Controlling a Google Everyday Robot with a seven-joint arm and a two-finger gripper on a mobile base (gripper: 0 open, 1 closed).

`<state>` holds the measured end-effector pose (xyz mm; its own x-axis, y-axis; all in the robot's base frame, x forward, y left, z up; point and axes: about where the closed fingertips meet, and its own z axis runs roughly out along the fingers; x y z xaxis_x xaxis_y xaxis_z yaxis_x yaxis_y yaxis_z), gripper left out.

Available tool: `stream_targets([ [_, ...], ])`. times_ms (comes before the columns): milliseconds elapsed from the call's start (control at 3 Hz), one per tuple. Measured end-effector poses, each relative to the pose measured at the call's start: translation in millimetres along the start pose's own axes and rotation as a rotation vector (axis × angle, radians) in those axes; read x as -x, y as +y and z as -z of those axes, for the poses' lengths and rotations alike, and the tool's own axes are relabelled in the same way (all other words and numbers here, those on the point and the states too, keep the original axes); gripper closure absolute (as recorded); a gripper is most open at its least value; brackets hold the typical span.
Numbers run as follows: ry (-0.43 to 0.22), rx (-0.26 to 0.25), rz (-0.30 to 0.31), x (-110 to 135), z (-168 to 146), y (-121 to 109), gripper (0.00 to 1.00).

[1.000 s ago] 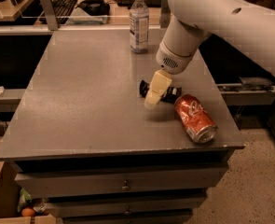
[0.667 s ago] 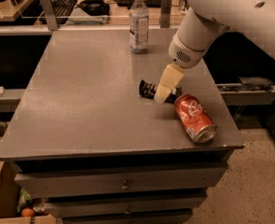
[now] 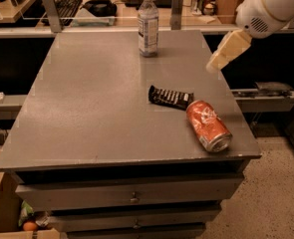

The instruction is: Move rxbar chocolate near coke can

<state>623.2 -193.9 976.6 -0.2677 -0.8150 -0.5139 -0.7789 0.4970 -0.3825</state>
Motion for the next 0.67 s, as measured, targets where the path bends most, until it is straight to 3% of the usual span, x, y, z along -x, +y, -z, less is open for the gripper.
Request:
stream_targets([
  [333,-0.142,-0.092,0.014,-6,37,-44,0.00],
  [667,-0.171,-0.111,0.046,-2,51,-50,0.00],
])
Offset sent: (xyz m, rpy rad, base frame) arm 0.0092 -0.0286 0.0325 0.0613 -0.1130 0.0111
